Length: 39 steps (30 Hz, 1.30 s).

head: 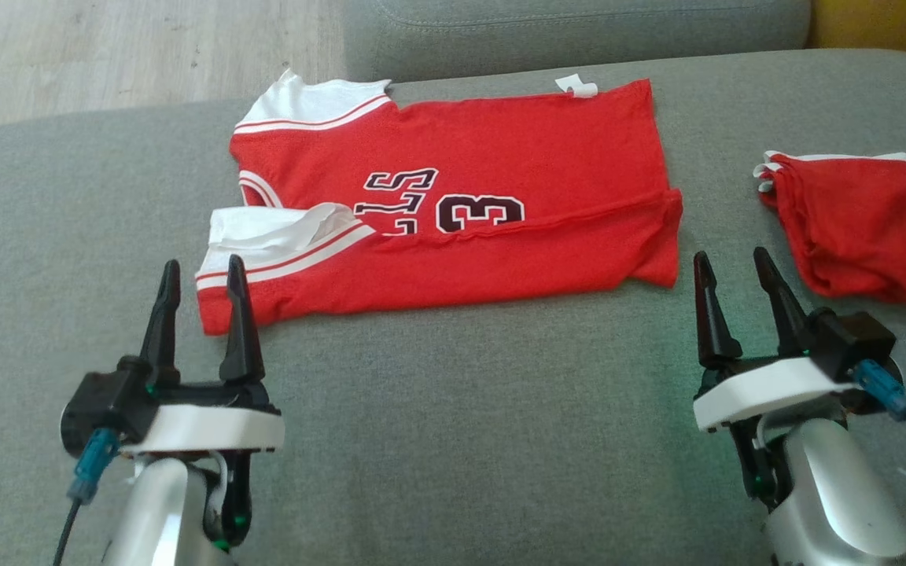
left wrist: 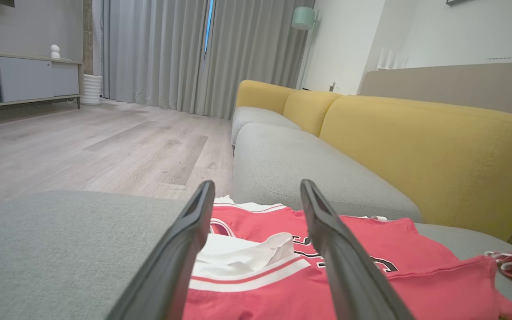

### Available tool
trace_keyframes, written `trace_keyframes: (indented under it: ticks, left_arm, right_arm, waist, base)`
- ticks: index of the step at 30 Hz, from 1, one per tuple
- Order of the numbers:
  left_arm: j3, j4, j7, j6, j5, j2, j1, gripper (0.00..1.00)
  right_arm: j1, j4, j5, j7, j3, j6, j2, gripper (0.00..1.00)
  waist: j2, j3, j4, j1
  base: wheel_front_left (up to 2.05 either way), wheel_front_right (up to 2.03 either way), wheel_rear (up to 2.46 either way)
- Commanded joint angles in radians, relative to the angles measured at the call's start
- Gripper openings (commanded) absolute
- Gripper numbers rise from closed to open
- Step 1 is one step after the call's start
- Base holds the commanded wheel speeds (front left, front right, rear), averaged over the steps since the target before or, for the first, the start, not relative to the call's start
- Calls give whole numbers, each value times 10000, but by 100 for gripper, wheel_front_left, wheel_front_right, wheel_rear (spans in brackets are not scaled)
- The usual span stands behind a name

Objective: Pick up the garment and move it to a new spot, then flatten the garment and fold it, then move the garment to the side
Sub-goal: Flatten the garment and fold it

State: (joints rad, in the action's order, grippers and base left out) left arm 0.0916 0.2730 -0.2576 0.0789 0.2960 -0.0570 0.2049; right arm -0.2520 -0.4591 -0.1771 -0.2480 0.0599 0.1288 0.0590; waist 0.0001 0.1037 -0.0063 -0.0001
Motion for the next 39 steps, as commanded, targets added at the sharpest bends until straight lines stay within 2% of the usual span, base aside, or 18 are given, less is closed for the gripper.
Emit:
trace_keyframes:
  ticks: [1, 7, 18, 26, 29, 30, 31, 32, 39]
  left_arm:
    - [-386, -274, -41, 21, -93, -73, 403, 100]
    - [-596, 1010, -41, -89, -640, -77, 896, 100]
    - [-875, 4596, 799, -1016, -939, -770, 2490, 100]
    - [-833, 6285, 1390, -1055, -896, -1111, 3162, 100]
    - [-708, 6810, 1770, -834, -871, -1176, 3355, 100]
    - [-674, 6943, 1865, -747, -851, -1188, 3422, 68]
    - [-652, 7047, 1911, -676, -828, -1194, 3483, 31]
    - [-623, 7132, 1921, -616, -815, -1197, 3536, 0]
    - [-676, 6686, 433, -586, -671, -1061, 3925, 0]
  right_arm:
    - [-192, 375, -33, -135, 240, 19, -81, 100]
    - [-334, 675, -227, -136, 340, 19, -85, 100]
    - [-508, 848, -299, -137, 600, 19, -86, 100]
    - [-613, 949, -403, -137, 765, 19, -87, 100]
    - [-655, 1010, -433, -137, 790, 19, -87, 100]
    - [-664, 1025, -441, -137, 795, 19, -87, 100]
    - [-670, 1035, -451, -137, 795, 19, -87, 100]
    - [-675, 1037, -459, -137, 790, 19, -87, 100]
    - [-766, 691, -327, 10, 580, 19, -87, 100]
  waist:
    - [-1, 9, -15, 1]
    - [-1, 261, -154, 1]
    - [-1, 901, -597, 1]
    - [-1, 1205, -884, 1]
    - [-1, 1284, -936, 1]
    - [-1, 1299, -943, 1]
    - [-1, 1306, -947, 1]
    - [-1, 1308, -944, 1]
    - [-1, 1213, -689, 1]
  base:
    - [0, 0, 0]
    - [0, 0, 0]
    - [0, 0, 0]
    - [0, 0, 0]
    - [0, 0, 0]
    - [0, 0, 0]
    - [0, 0, 0]
    - [0, 0, 0]
    - [0, 0, 0]
